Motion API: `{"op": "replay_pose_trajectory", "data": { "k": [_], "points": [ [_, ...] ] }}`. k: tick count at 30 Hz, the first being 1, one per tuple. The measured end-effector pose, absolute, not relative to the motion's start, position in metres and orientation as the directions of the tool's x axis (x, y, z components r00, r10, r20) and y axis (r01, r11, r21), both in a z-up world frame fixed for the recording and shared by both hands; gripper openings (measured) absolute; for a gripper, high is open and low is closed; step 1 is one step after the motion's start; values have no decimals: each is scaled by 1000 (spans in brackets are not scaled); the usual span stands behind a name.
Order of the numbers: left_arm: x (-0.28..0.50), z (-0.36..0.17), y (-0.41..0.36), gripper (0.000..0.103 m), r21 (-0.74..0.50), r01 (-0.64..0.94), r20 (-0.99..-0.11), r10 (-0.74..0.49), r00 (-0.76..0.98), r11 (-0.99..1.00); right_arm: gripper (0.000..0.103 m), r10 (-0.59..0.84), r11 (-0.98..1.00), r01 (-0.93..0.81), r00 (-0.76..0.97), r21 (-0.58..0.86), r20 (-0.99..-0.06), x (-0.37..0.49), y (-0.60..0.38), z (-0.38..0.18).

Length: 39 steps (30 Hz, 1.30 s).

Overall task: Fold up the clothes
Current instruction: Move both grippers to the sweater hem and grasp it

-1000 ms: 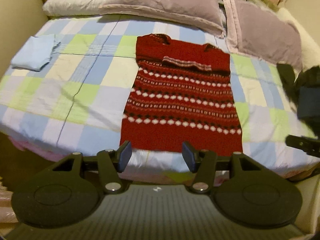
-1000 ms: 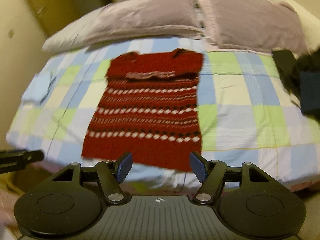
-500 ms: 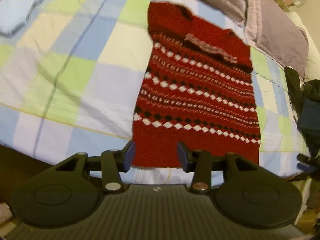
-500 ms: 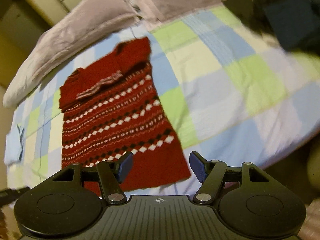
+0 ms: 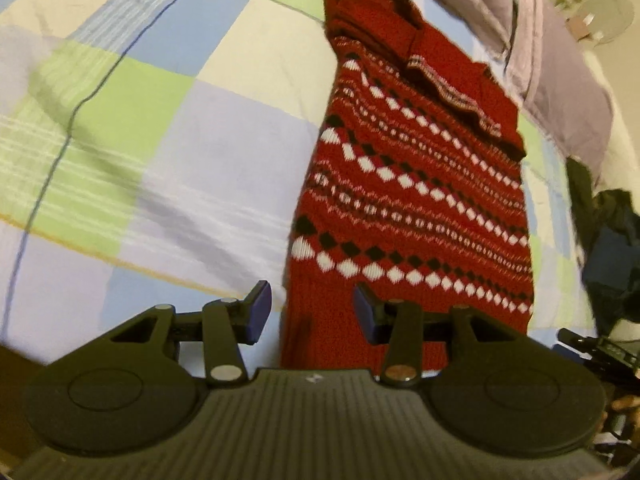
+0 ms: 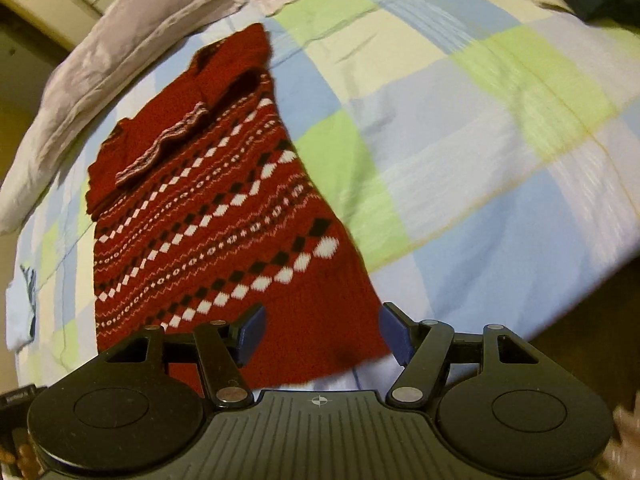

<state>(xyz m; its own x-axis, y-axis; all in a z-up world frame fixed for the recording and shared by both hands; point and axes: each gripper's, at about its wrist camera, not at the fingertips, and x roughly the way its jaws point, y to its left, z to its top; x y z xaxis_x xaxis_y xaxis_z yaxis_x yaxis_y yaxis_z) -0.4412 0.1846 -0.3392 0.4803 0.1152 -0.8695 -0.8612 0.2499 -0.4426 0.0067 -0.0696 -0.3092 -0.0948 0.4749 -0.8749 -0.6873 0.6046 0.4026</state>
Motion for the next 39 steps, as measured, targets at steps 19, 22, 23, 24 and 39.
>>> {"op": "replay_pose_trajectory", "data": {
  "k": [19,22,23,24,39],
  "points": [
    [-474,-419,196,40,-748,-594,-582,137,801,296,66,706,243,-576,-447,781,-550,64,-72,-409],
    [-479,-424,183,39,-774,-545,-542,109,833,322,66,732,200,-571,-453,796,-509,55,-89,-412],
    [-482,-425,178,39,-782,-536,-532,106,840,317,66,741,195,-568,-449,799,-500,53,-94,-411],
    [-485,-428,173,38,-794,-537,-531,105,841,286,66,751,197,-560,-441,805,-491,51,-99,-412],
    [-467,-457,191,15,-860,-464,-458,78,885,210,22,744,293,-419,-465,859,-480,76,-87,-434]
  ]
}}
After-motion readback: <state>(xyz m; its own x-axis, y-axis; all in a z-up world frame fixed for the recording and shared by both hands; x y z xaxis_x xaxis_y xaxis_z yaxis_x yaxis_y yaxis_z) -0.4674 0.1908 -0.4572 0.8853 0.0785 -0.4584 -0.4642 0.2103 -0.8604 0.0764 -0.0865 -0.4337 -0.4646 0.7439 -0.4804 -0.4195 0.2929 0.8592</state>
